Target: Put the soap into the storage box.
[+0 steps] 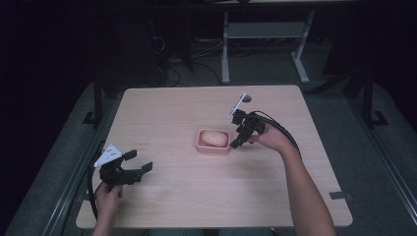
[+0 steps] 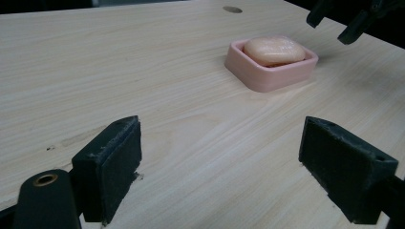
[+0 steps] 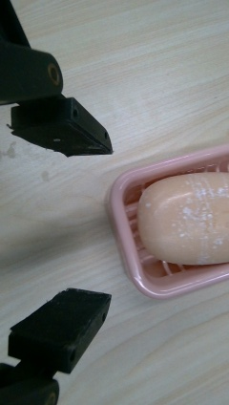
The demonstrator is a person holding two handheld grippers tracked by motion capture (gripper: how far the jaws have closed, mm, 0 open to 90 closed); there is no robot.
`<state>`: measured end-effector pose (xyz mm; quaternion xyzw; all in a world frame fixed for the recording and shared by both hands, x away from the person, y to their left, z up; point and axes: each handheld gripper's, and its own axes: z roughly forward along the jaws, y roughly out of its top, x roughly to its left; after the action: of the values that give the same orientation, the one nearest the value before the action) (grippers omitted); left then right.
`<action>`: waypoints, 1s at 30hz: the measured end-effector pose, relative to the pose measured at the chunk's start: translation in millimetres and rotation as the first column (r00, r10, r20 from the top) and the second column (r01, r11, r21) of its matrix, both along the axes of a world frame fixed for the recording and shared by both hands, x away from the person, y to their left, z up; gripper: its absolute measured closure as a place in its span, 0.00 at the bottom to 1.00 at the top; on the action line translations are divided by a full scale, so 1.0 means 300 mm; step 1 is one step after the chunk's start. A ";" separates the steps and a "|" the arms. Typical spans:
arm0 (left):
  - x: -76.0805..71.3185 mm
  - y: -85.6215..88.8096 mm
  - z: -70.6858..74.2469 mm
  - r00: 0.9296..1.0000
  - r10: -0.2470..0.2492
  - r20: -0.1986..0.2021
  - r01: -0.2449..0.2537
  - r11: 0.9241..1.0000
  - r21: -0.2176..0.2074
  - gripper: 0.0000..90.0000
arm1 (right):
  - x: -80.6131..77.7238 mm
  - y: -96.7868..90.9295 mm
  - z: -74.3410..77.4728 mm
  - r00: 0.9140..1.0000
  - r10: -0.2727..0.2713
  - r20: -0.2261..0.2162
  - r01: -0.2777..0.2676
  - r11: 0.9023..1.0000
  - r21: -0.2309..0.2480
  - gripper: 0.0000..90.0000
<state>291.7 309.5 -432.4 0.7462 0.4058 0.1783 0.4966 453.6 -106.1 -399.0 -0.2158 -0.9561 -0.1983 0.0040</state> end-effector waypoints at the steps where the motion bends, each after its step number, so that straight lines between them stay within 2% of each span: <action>1: 0.000 0.000 0.000 1.000 0.000 -0.001 0.000 1.000 -0.001 0.16 | -0.001 -0.003 -0.002 1.000 -0.002 -0.004 0.002 1.000 -0.002 0.27; 5: 0.000 -0.001 0.000 1.000 -0.001 -0.002 0.001 1.000 0.000 0.16 | -0.010 -0.013 0.000 1.000 0.000 0.005 0.000 1.000 0.006 0.27; 16: -0.001 -0.004 -0.001 1.000 0.001 -0.003 -0.001 1.000 0.000 0.16 | -0.031 -0.051 -0.016 1.000 -0.016 -0.005 0.016 1.000 0.007 0.27; 20: 0.000 -0.003 -0.001 1.000 -0.001 -0.003 0.001 1.000 0.002 0.16 | -0.048 -0.070 -0.010 1.000 -0.017 0.009 0.017 1.000 0.023 0.27; 29: -0.001 -0.005 -0.002 1.000 -0.001 -0.002 0.001 1.000 0.001 0.16 | -0.070 -0.103 -0.018 1.000 -0.028 0.007 0.028 0.999 0.019 0.27; 30: -0.001 -0.004 -0.002 1.000 -0.001 -0.002 0.001 1.000 0.003 0.16 | -0.076 -0.110 -0.016 0.999 -0.031 0.013 0.031 0.999 0.029 0.27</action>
<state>291.5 308.1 -433.0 0.7474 0.4057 0.1777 0.4953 430.7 -139.2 -403.9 -0.2291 -0.9497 -0.2135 -0.0022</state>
